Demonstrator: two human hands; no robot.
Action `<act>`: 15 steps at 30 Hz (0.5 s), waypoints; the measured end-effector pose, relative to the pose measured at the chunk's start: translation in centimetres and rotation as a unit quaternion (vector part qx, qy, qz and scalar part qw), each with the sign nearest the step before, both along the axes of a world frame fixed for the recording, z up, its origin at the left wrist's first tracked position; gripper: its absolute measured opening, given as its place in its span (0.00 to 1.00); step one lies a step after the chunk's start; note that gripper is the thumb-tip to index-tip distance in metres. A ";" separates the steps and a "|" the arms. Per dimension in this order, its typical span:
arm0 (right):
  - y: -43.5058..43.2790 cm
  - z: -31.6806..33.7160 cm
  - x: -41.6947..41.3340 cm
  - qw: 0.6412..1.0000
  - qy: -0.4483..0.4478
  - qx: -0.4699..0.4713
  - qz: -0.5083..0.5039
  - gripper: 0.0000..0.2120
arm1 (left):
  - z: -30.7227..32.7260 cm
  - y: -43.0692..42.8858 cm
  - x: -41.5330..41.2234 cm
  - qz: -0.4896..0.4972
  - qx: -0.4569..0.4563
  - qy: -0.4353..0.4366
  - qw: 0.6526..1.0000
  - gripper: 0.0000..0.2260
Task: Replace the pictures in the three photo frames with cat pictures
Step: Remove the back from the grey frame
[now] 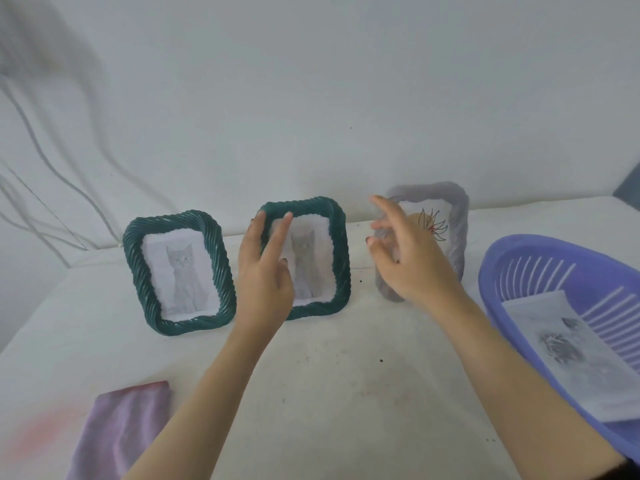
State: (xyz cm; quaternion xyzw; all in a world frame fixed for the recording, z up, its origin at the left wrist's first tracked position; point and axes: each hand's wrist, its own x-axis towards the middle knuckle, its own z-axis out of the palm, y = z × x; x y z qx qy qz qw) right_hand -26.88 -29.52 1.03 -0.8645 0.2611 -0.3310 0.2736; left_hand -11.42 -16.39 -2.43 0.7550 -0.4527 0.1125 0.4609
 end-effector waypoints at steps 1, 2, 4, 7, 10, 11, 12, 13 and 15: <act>-0.7 0.4 -0.6 0.999 -0.025 -0.029 -0.031 0.23 | 0.2 -0.4 -0.6 0.002 -0.011 -0.059 0.998 0.31; -1.5 0.9 -1.1 0.994 -0.043 -0.073 -0.067 0.22 | 0.4 -1.0 -1.1 -0.005 -0.026 -0.104 0.994 0.29; -3.4 1.7 -2.2 0.975 -0.017 -0.154 -0.157 0.24 | 1.1 -2.4 -2.3 -0.059 -0.036 -0.103 0.992 0.25; -5.9 2.0 -3.5 0.963 0.085 -0.097 -0.237 0.29 | 2.4 -4.3 -4.2 -0.177 0.028 0.045 0.983 0.22; -6.7 1.8 -4.2 0.967 0.125 0.028 -0.222 0.29 | 2.5 -6.3 -5.4 -0.231 0.101 0.088 0.964 0.27; -6.9 1.8 -4.4 0.969 0.117 0.053 -0.210 0.28 | 2.4 -6.9 -5.5 -0.242 0.119 0.094 0.958 0.29; -7.0 1.6 -4.5 0.972 0.104 0.065 -0.201 0.27 | 2.4 -7.4 -5.6 -0.251 0.136 0.108 0.952 0.30; -7.1 1.5 -4.6 0.974 0.088 0.067 -0.195 0.26 | 2.4 -7.8 -5.6 -0.256 0.149 0.133 0.946 0.31; -7.3 1.6 -4.8 0.979 0.051 0.067 -0.186 0.25 | 2.6 -8.4 -5.6 -0.245 0.151 0.165 0.943 0.31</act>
